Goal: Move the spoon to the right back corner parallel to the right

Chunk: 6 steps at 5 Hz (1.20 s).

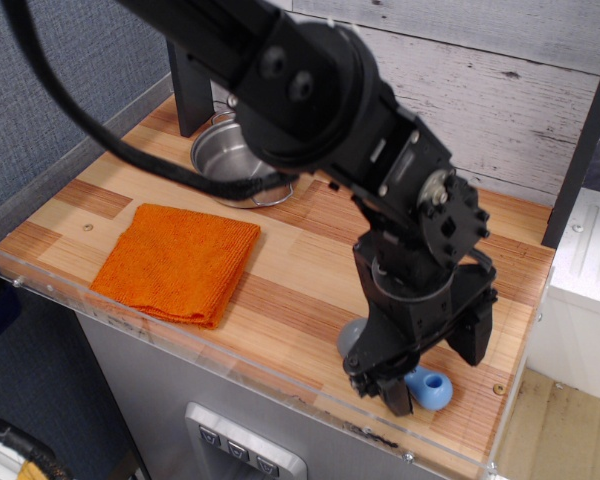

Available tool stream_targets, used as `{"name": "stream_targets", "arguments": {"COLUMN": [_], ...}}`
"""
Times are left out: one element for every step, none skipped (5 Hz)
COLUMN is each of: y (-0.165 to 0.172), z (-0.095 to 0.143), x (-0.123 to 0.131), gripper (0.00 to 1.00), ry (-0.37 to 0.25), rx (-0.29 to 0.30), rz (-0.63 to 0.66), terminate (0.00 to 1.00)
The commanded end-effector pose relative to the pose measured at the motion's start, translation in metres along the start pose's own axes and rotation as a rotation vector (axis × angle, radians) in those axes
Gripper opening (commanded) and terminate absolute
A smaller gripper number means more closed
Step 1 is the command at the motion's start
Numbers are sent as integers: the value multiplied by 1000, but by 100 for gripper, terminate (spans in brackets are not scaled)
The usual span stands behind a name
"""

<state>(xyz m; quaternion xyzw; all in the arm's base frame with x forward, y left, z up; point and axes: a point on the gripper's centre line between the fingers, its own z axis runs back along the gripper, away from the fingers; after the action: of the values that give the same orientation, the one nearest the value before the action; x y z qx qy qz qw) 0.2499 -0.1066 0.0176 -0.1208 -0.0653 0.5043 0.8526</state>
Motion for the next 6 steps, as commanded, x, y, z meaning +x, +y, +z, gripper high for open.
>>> {"name": "stream_targets", "arguments": {"y": [-9, -7, -6, -4, -4, -10], "z": [0, 0, 8, 17, 32, 47], "x": [-5, -7, -5, -1, 7, 16], "gripper": [0, 0, 0, 0, 0, 0], "ry": [-41, -52, -70, -89, -91, -98], "rx": [1, 10, 14, 10, 14, 41], "rz": [-10, -2, 12, 31, 3, -110], "terminate": [0, 0, 0, 0, 0, 0]}}
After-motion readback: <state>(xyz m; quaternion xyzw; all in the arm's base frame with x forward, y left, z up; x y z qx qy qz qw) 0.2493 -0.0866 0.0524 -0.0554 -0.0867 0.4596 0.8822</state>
